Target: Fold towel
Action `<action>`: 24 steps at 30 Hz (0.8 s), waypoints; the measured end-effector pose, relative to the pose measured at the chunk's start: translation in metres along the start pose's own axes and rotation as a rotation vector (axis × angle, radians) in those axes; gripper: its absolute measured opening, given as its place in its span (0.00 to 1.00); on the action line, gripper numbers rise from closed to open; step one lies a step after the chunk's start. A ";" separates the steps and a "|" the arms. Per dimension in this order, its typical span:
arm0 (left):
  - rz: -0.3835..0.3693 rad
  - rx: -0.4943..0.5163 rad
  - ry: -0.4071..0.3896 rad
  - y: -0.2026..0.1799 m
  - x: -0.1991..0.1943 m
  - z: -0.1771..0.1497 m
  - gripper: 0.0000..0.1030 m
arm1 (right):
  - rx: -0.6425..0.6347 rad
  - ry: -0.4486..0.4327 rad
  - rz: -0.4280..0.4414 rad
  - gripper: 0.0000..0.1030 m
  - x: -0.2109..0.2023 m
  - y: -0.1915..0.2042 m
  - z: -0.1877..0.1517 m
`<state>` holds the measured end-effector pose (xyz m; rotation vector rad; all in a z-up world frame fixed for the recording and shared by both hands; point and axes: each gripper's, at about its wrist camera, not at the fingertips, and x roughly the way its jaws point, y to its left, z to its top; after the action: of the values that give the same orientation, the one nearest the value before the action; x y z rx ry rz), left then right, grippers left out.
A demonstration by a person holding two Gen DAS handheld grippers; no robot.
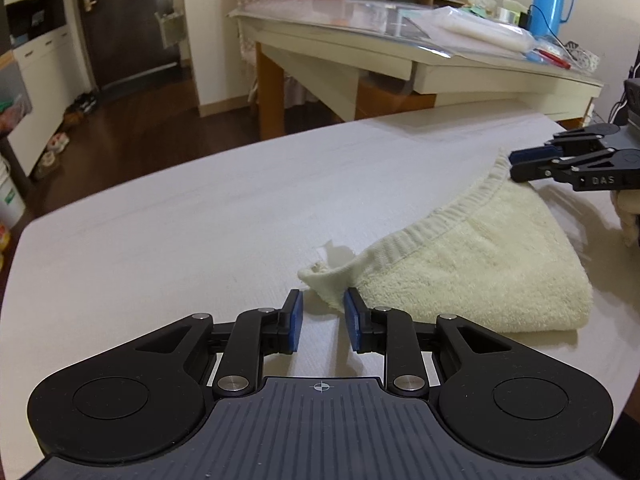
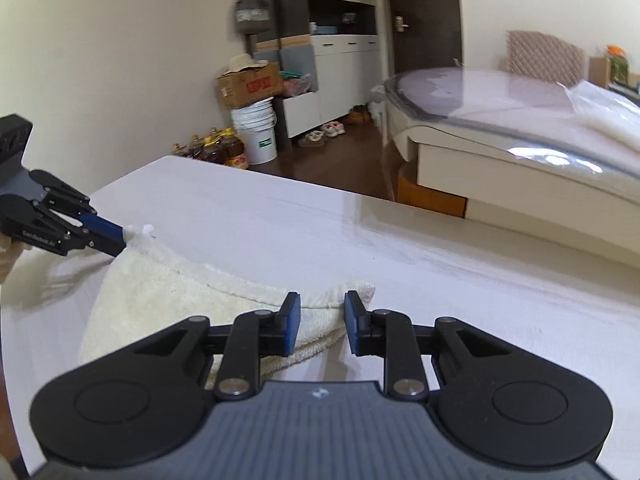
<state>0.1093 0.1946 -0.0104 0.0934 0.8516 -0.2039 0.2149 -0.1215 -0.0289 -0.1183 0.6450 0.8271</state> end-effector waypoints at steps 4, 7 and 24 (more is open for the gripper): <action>-0.001 -0.005 0.007 0.006 0.011 0.012 0.26 | 0.052 0.001 -0.044 0.28 -0.005 0.005 -0.008; 0.003 -0.031 0.001 0.009 0.008 0.016 0.25 | 0.062 -0.027 -0.041 0.28 -0.010 0.005 -0.009; 0.060 -0.111 -0.054 -0.035 -0.035 -0.010 0.39 | -0.286 -0.020 0.105 0.26 -0.039 0.125 -0.032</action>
<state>0.0719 0.1672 0.0088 0.0091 0.8035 -0.1023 0.0898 -0.0723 -0.0139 -0.3371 0.5142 1.0183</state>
